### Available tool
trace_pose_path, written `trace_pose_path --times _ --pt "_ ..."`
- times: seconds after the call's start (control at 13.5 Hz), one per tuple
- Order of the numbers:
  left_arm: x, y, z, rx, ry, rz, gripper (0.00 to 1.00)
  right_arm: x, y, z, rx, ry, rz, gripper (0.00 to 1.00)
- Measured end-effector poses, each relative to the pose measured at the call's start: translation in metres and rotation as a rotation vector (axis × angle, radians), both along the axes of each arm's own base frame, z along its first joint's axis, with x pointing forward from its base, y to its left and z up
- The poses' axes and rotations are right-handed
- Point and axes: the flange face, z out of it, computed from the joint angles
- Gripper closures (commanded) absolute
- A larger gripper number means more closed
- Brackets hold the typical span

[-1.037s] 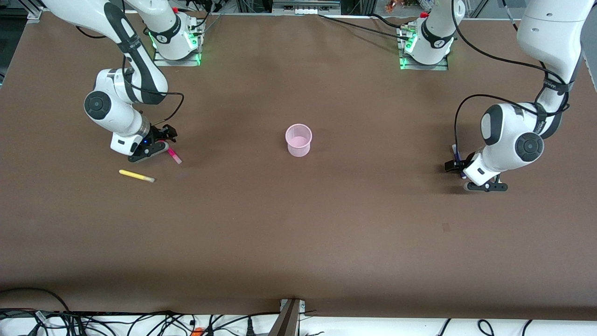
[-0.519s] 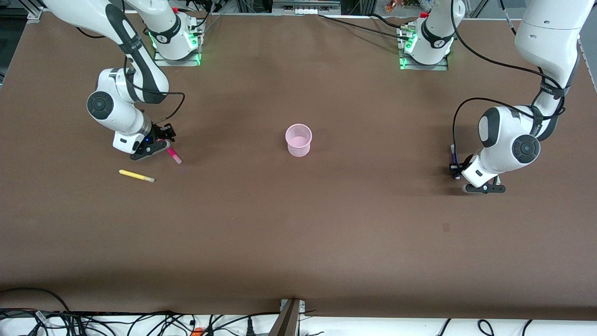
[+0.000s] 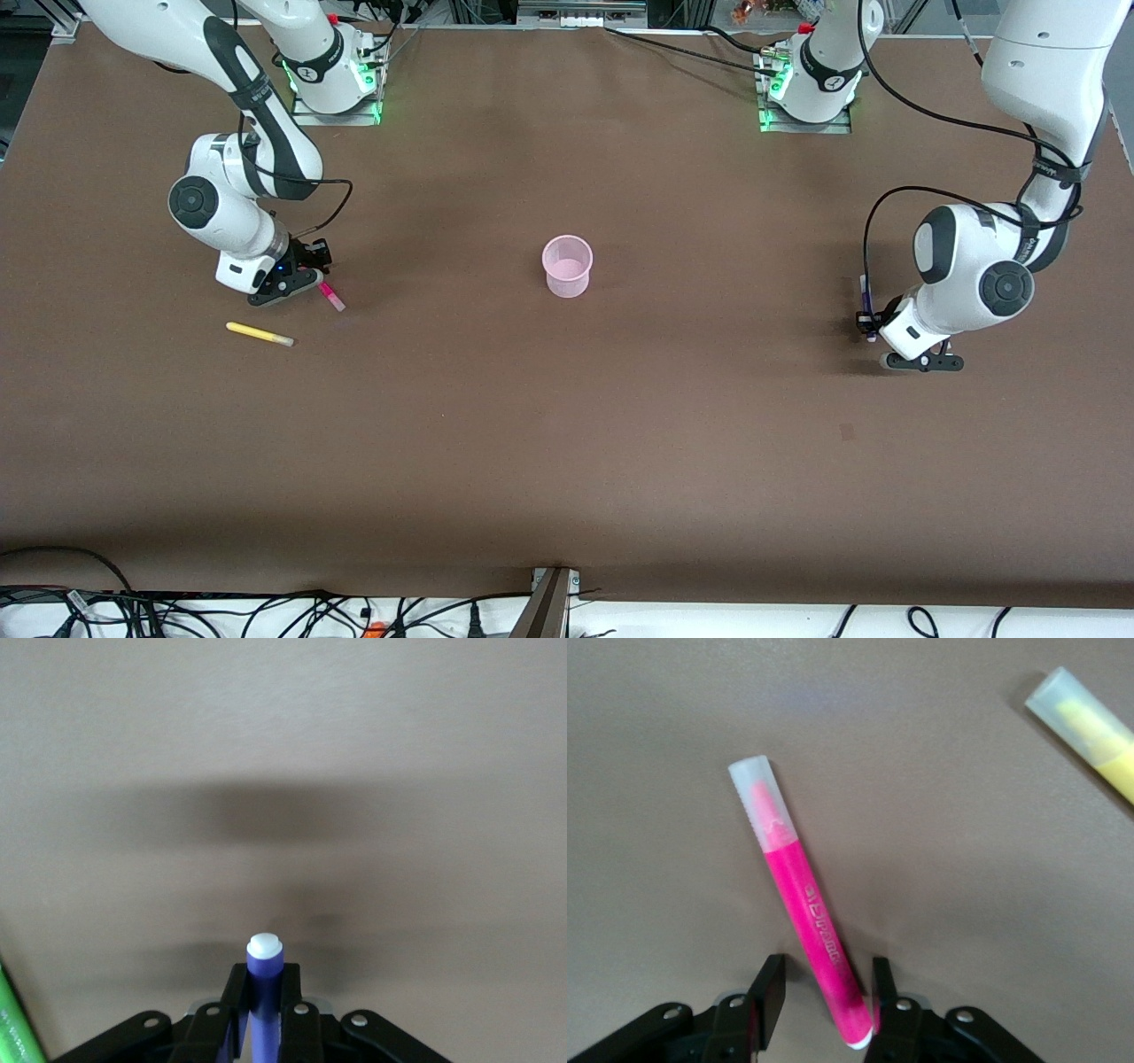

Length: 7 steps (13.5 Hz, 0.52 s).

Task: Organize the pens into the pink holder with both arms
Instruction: 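Lift the purple marker with the left gripper toward the pink holder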

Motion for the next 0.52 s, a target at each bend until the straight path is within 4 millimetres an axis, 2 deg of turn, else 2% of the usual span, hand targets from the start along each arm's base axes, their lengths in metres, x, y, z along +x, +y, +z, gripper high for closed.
trace_pose_path --times 0.07,0.22,0.37,0.52 --pt "0.008 -0.016 0.017 -0.011 0.050 -0.030 1.00 0.001 -0.001 0.001 0.000 -0.003 -0.001 1.00" --pt "0.021 -0.062 0.060 -0.036 0.153 -0.106 1.00 0.001 -0.001 0.002 0.000 -0.007 -0.002 1.00" --pt "0.031 -0.111 0.101 -0.055 0.174 -0.185 1.00 0.004 0.000 0.006 0.001 -0.022 -0.001 1.00" --pt "0.035 -0.147 0.121 -0.075 0.157 -0.254 1.00 0.011 0.001 0.019 0.003 -0.051 0.002 1.00"
